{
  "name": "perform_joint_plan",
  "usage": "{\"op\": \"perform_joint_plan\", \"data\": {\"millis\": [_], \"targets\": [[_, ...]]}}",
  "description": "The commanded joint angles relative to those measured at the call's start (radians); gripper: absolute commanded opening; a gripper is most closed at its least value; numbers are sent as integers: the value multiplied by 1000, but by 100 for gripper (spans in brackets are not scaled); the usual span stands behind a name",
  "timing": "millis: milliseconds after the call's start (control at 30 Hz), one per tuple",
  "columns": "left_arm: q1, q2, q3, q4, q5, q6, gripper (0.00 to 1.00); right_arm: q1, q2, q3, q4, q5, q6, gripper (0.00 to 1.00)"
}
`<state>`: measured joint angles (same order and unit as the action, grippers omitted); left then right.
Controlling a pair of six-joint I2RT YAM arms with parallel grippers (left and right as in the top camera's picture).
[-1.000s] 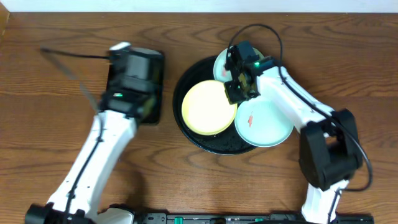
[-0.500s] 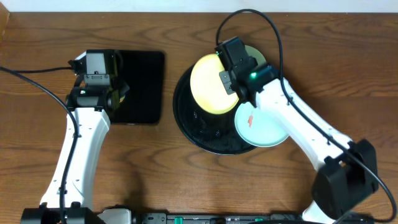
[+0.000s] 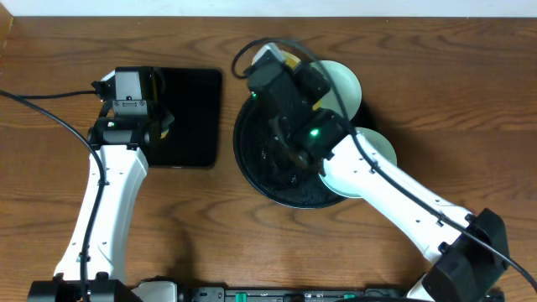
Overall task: Clean dirty plates on tray and stack at the side
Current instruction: 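Grasp the yellow plate with the right gripper and lift it, then place the yellow plate on the table right of the round tray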
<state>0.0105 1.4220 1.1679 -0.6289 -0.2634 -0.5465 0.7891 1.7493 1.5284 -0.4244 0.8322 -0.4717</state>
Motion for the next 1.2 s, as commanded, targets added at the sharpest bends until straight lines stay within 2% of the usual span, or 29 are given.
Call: {"op": "perform_joint_plan", "data": {"millis": [0, 200, 433, 567, 667, 733, 867, 933, 1033, 1100, 1167], "targets": [[4, 3, -3, -3, -2, -4, 8, 27, -17, 3, 44, 119, -180, 1], [4, 3, -3, -4, -2, -4, 8, 31, -17, 3, 90, 138, -184, 1], [4, 3, -6, -4, -2, -4, 8, 7, -17, 3, 88, 136, -81, 1], [4, 3, -6, -3, -3, -4, 8, -26, -17, 3, 87, 135, 53, 1], [4, 3, -6, -3, -2, -4, 8, -68, -17, 3, 72, 104, 245, 1], [4, 3, -6, -4, -2, -4, 8, -110, -17, 3, 36, -21, 365, 1], [4, 3, -6, -4, -2, -4, 8, -268, -20, 3, -39, -576, 539, 1], [4, 3, -6, -4, -2, -4, 8, -379, -19, 3, -53, -894, 575, 1], [4, 3, -6, -3, -2, -4, 8, -547, -19, 3, -66, -1262, 591, 1], [4, 3, -6, -3, -2, -4, 8, -656, -19, 3, -76, -1436, 591, 1], [4, 3, -6, -3, -2, -4, 8, -753, -17, 3, -98, -1489, 591, 1]]}}
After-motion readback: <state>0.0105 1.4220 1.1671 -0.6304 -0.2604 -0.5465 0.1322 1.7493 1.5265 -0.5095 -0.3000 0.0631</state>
